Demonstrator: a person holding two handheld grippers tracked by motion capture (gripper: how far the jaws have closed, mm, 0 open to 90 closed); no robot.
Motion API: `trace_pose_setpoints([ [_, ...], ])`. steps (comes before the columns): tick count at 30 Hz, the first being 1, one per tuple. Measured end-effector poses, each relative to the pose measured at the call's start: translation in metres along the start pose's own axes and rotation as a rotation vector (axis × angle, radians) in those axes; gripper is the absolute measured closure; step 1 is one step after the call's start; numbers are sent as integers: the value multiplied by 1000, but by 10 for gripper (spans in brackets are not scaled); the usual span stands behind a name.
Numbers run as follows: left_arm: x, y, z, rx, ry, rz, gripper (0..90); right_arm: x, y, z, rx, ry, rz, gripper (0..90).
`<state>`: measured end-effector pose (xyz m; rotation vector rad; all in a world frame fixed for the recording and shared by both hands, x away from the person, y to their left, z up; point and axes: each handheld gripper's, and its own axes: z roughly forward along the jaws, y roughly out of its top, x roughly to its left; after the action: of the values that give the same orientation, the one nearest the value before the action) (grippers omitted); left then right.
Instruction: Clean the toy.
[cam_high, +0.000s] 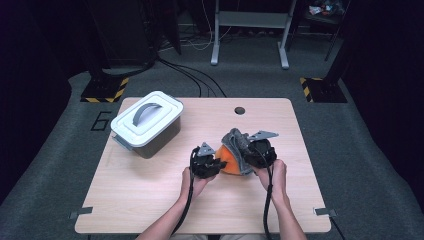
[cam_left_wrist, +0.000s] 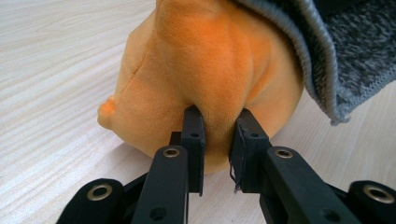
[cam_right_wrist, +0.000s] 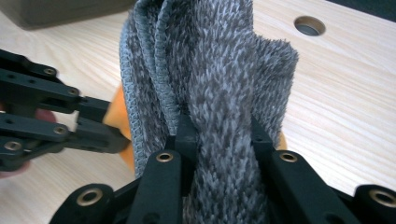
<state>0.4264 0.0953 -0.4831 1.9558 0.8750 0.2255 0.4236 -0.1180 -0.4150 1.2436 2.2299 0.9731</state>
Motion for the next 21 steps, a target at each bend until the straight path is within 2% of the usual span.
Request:
trace_pose_setpoints([
  [2, 1, 0, 0, 2, 2, -2, 770, -5, -3, 0, 3, -18, 16, 732],
  [4, 1, -1, 0, -2, -5, -18, 770, -13, -7, 0, 8, -29, 51, 732],
  [7, 2, -1, 1, -4, -1, -7, 770, -28, -15, 5, 28, -33, 92, 732],
  [12, 2, -2, 1, -2, 1, -8, 769, -54, -32, 18, 86, -39, 170, 732],
  [15, 2, -3, 1, -4, -3, -7, 769, -61, -40, 27, 120, -24, 211, 732],
  [16, 2, -2, 1, -2, -2, 2, 769, -64, -42, 28, 117, -7, 221, 731],
  [18, 2, -2, 1, 1, 0, 3, 768, -65, -41, 25, 117, -11, 220, 730],
  [20, 5, -3, 2, 7, -1, 3, 768, -65, -39, 18, 89, -11, 205, 730],
  [21, 5, -4, 2, 9, -8, -12, 768, -63, -37, 14, 80, -13, 206, 730],
])
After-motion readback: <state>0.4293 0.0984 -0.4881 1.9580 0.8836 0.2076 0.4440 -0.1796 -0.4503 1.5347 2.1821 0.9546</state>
